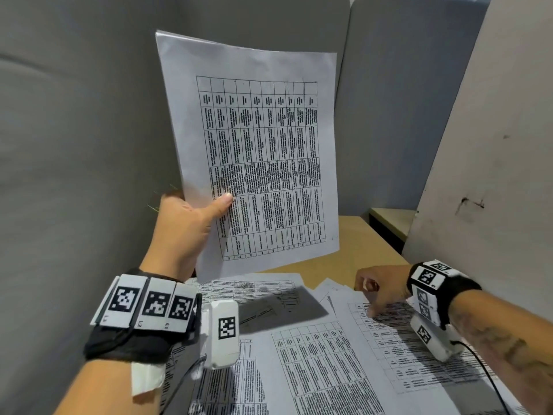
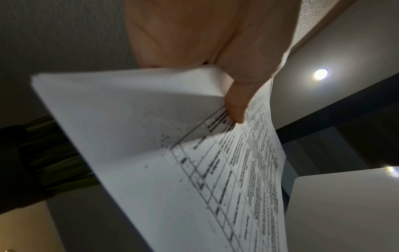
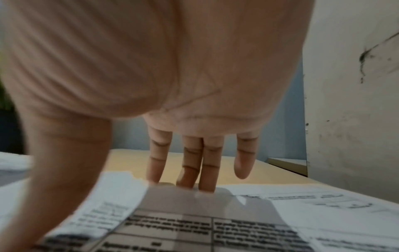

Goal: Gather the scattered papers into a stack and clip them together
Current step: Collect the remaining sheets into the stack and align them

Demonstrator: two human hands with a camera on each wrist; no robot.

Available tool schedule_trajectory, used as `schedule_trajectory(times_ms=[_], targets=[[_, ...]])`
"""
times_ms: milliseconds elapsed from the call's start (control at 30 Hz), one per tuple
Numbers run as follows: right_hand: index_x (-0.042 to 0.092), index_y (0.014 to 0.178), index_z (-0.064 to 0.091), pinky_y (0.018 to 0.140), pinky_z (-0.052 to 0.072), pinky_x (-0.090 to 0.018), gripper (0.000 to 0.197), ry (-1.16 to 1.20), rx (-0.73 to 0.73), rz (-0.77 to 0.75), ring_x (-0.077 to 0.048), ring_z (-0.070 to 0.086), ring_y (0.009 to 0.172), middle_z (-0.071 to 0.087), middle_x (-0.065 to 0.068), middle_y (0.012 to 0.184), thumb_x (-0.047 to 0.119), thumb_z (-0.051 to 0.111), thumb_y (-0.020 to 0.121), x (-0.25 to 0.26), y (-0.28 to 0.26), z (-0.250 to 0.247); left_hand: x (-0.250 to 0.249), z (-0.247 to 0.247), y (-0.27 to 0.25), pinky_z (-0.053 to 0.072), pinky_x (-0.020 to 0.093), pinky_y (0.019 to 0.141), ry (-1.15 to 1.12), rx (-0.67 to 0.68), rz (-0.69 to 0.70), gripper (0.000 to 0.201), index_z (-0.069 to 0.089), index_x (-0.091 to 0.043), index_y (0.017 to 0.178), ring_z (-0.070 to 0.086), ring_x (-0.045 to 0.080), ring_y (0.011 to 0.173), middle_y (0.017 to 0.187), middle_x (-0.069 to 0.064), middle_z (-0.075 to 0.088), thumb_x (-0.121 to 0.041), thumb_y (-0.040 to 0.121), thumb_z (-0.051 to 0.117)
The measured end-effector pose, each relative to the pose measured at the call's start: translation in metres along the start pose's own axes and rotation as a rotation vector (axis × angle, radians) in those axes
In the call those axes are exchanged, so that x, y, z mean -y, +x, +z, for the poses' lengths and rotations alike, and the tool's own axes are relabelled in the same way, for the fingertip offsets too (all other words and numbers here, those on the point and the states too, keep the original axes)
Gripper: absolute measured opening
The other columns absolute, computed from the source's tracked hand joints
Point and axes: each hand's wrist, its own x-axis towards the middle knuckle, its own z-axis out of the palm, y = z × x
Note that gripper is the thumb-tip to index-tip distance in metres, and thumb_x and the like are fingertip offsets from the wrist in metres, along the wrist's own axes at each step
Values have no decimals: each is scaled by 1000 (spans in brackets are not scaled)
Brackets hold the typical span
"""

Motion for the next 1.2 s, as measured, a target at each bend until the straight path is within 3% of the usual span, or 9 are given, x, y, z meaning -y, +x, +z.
schedule_trajectory(times_ms=[100, 300, 433, 567, 800, 900, 967, 1033, 1200], targets=[[34, 129, 44, 85, 46, -29, 84, 23, 15, 5, -12, 51, 96, 46, 5, 112, 48, 91, 61, -6, -4, 0, 2, 0, 2, 47, 15, 71, -3, -5, 6, 65, 22, -20, 44, 16, 11, 46, 34, -13, 17, -18, 83, 74], [21, 129, 49, 92, 45, -31, 81, -34, 10, 76, -17, 50, 111, 48, 7, 118, 45, 90, 63, -5, -7, 2, 2, 0, 1, 44, 20, 77, 2, 1, -3, 70, 23, -23, 35, 17, 12, 45, 32, -12, 17, -17, 83, 75], [24, 94, 62, 85, 49, -33, 59, -196, -150, 12, -19, 50, 102, 46, 6, 106, 59, 88, 53, -5, -4, 4, 4, 0, 3, 42, 18, 73, -3, -3, 0, 67, 23, -22, 39, 18, 16, 49, 33, -13, 17, -17, 83, 74], [35, 83, 64, 99, 39, -35, 36, -175, -344, -96, -16, 46, 112, 43, 14, 112, 45, 88, 57, -8, -13, 0, 6, 1, 3, 42, 14, 71, -26, -4, 20, 66, 21, -19, 44, 18, 17, 48, 34, -13, 16, -16, 83, 74], [25, 82, 77, 77, 56, -32, 27, 428, -365, -459, -18, 72, 80, 77, 0, 85, 37, 90, 62, 25, -77, -39, 2, 4, 1, 45, 17, 73, 26, 17, -1, 63, 21, -20, 50, 11, 8, 38, 40, -11, 15, -16, 84, 73], [9, 101, 76, 84, 58, -33, 63, 810, -511, -617, -25, 73, 89, 76, -15, 102, 44, 94, 53, 37, -93, -57, 6, 5, 6, 52, 34, 84, -30, 35, -18, 44, 38, -7, 65, 42, 13, 51, 60, 4, 37, -20, 82, 77], [10, 108, 75, 90, 54, -39, 68, 1015, -646, -670, -29, 69, 97, 73, -16, 111, 45, 94, 53, 44, -93, -62, 9, 5, 9, 52, 48, 94, -70, 118, -68, 34, 57, 8, 93, 68, 28, 89, 89, 15, 65, -19, 84, 75], [13, 110, 74, 94, 51, -41, 58, 1164, -758, -673, -30, 66, 103, 73, -14, 114, 40, 90, 62, 53, -88, -63, 7, 9, 6, 52, 43, 91, -121, 184, -126, 20, 67, -1, 104, 70, 29, 101, 101, 11, 75, -15, 90, 67], [9, 113, 68, 93, 54, -40, 25, 1400, -892, -593, -21, 72, 99, 76, -5, 106, 4, 66, 89, 70, -79, -53, 0, 22, -6, 54, 27, 69, -152, 324, -156, 22, 68, -2, 96, 71, 15, 76, 79, 3, 75, -15, 99, 52]])
